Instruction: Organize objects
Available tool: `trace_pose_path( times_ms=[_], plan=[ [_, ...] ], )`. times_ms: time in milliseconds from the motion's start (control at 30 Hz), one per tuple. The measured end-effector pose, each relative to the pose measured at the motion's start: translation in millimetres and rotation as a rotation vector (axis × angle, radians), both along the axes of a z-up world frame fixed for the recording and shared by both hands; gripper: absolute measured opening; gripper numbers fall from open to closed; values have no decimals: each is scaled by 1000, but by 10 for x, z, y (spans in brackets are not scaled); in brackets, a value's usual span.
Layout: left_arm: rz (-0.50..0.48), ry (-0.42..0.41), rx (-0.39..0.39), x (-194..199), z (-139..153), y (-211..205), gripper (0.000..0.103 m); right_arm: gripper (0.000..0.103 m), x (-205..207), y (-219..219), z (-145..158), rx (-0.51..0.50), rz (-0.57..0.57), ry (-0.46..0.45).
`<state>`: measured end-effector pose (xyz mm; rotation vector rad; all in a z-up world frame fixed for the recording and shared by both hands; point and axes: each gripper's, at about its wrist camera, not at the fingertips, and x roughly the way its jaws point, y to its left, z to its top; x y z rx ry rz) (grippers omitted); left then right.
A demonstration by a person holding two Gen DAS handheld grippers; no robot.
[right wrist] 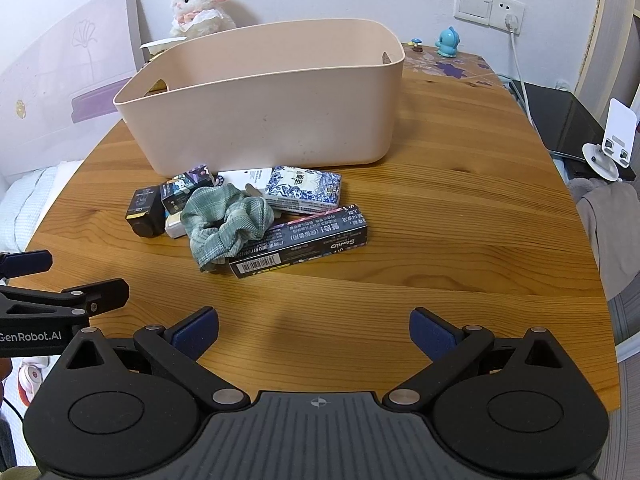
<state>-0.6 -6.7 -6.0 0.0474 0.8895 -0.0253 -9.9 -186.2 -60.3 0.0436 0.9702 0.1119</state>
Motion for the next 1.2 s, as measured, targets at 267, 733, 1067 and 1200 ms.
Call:
trace_pose_path(
  times_ms=[267,733,1067,1200],
  plan=[
    [-3,-2,0,-1,6,3,103,103,2,-15,6,-1,-1,1],
    [-3,-2,-1,-1,6,4,103,103,12,-13,17,-4,-4,3],
    [-11,-3,-11,20,7,24,103,103,44,-2,6,-4,-10,11],
    [-10,-3,-12,32,1,49,103,103,64,5,-5,-7,-15,15]
  ],
)
